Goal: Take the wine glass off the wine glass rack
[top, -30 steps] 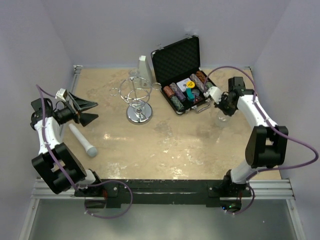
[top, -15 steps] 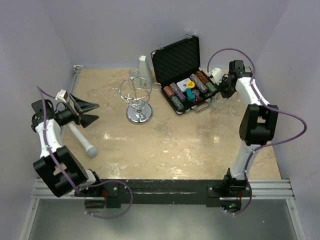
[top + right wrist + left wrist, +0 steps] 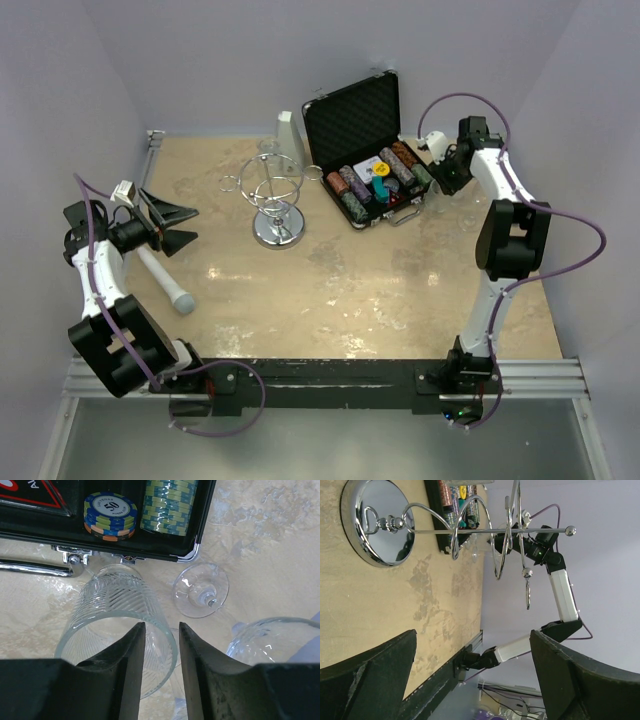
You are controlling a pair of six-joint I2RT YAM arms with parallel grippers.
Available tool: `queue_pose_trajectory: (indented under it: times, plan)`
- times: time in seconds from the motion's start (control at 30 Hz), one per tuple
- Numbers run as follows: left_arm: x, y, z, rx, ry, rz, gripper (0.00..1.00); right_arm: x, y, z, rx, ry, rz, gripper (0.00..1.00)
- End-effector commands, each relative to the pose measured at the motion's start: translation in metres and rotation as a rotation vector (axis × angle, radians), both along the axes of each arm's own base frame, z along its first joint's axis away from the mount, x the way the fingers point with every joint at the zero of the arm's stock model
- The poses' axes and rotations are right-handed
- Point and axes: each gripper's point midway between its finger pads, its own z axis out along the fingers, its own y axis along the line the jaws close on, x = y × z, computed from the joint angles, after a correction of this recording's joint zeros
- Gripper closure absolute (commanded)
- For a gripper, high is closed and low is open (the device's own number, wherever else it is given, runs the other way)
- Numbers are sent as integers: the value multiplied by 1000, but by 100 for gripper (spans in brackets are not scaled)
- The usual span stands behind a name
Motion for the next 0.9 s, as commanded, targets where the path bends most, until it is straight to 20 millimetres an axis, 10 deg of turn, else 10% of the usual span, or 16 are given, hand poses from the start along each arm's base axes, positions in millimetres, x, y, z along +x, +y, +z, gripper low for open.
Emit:
queue_pose_trajectory:
  times: [0.0, 0.87]
  plan:
    - [-1, -1, 5, 16, -34, -3, 0, 8, 1, 21, 27, -49, -40, 62]
    - [6, 7, -3, 82, -49, -1, 0, -1, 7, 91, 72, -175, -79, 45]
